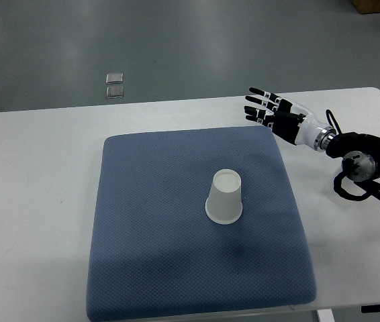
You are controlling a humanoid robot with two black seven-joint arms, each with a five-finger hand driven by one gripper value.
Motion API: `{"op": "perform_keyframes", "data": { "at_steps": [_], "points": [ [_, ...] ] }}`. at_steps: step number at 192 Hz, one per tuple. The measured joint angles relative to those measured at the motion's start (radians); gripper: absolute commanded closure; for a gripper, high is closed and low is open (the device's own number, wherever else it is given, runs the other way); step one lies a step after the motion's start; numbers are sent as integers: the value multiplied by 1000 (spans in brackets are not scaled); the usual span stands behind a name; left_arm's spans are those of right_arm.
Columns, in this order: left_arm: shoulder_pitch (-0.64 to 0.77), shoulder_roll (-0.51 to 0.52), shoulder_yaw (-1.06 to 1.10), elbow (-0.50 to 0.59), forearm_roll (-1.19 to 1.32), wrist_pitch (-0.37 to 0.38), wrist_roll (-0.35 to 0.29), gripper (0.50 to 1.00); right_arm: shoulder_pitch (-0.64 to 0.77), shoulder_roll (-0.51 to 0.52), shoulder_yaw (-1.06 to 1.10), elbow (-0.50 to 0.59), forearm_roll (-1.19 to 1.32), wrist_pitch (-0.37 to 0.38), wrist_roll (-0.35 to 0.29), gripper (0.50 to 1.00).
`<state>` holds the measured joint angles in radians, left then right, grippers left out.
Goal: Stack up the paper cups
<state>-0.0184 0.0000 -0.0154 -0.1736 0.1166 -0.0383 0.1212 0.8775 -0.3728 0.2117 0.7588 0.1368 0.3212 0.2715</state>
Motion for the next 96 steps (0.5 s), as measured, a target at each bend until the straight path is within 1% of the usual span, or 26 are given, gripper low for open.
{"op": "perform_keyframes", "data": {
  "at_steps": [58,96],
  "points": [
    [0,0,0,2,0,1,0,500,1,-1,-1,0,-2,-4,0,574],
    [-1,0,5,16,0,9,0,500,8,-18,-6,-2,-2,-47,-1,576]
  ]
}}
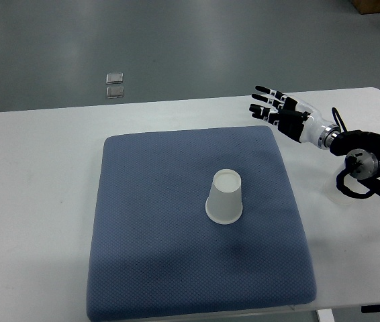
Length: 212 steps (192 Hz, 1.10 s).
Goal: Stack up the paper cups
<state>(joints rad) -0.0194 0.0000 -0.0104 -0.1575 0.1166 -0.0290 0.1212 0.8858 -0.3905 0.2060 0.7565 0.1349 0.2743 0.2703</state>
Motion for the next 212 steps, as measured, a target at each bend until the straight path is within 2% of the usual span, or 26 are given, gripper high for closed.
{"op": "perform_keyframes", "data": {
  "at_steps": [50,109,165,212],
  "points": [
    [-1,0,-3,-2,0,1,0,500,3,-29,2,0,-11,11,8,576],
    [-1,0,-3,-1,0,1,0,500,4,-84,9,9,-183,7,11,576],
    [-1,0,-2,-2,0,1,0,500,46,-146,7,17,-438,10,11,576],
    [-1,0,-2,-2,0,1,0,500,110,-244,-1,95,-735,10,19,576]
  ]
}}
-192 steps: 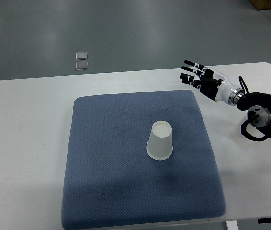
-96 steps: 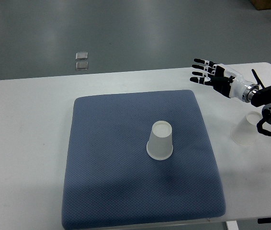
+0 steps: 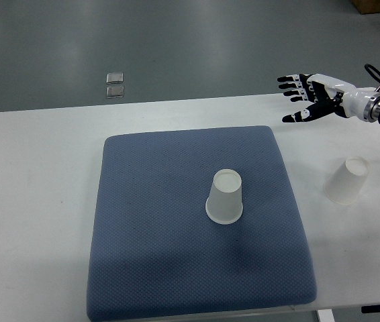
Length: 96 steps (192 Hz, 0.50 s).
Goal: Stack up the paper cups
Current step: 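Lower the right hand over the second white paper cup beside the pad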
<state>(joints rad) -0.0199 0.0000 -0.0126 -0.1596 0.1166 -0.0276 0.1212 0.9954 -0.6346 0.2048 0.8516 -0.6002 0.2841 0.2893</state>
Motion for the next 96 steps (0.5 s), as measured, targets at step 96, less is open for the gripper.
{"op": "perform_keyframes", "data": {
  "at_steps": [96],
  "points": [
    [0,0,0,0,0,0,0,500,38,-189,-90,98,-338,74,160,576]
  ]
}}
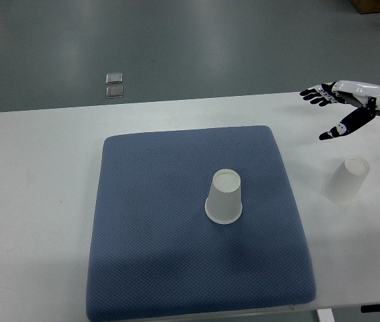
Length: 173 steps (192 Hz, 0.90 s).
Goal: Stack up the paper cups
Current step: 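Lower the right hand over the second white paper cup beside the pad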
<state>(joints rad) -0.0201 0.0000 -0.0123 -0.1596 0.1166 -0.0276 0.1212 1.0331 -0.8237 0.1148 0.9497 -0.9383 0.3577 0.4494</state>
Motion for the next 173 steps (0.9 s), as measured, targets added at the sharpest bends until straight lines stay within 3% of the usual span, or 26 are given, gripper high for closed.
{"op": "perform_keyframes", "data": {
  "at_steps": [43,79,129,173],
  "points": [
    [0,0,0,0,0,0,0,500,1,-58,-44,45,-196,-23,54,576],
    [0,0,0,0,0,0,0,500,1,-75,-122,47,-319,-102,57,576],
    [0,0,0,0,0,0,0,500,-4,-72,-155,46,-366,-119,57,576],
    [0,0,0,0,0,0,0,500,-13,-57,-213,29,-371,-185,42,576]
  ]
}}
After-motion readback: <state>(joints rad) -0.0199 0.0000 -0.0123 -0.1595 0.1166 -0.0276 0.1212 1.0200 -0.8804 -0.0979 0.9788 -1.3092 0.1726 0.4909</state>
